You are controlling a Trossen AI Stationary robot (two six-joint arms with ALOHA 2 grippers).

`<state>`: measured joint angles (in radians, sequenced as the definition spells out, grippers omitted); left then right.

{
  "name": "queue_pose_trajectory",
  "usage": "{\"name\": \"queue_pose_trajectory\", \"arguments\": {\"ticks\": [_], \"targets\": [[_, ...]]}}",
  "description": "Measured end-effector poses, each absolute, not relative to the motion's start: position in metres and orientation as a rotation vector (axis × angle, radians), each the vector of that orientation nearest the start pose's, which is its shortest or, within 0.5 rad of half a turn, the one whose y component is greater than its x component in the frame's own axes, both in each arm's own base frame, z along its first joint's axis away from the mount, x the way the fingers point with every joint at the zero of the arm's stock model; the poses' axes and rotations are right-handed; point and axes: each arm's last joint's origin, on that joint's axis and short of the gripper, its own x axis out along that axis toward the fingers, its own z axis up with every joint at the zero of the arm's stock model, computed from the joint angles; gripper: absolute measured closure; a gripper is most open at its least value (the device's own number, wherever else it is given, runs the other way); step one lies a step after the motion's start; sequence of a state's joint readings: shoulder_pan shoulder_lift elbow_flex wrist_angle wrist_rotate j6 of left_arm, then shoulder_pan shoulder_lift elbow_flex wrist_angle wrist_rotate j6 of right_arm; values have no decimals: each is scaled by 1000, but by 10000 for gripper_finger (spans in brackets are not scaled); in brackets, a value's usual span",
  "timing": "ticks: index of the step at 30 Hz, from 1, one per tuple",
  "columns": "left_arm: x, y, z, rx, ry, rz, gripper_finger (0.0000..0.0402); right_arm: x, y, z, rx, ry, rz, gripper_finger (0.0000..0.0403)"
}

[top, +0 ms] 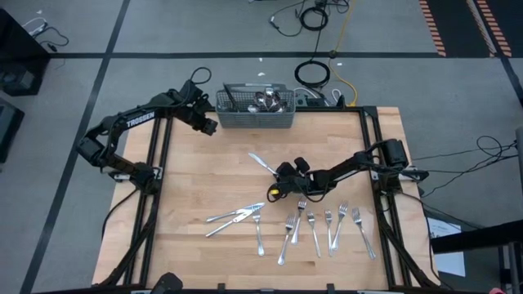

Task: Sort silverware
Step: Put the silver knife into the gray utensil holder

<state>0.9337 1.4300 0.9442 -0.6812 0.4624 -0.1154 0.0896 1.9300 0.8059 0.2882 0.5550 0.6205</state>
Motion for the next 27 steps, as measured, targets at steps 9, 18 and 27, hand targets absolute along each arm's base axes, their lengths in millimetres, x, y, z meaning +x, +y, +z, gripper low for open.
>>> {"name": "queue_pose_trajectory", "arguments": {"ticks": [9,18,27], "targets": [[167,206,217,-827,897,484,360,336,13,120,303,489,-697,398],[168,207,218,-808,882,491,360,342,8,135,222,390,-712,400],[166,205,209,-782,895,492,360,361,-10,124,95,261,-619,321]]}}
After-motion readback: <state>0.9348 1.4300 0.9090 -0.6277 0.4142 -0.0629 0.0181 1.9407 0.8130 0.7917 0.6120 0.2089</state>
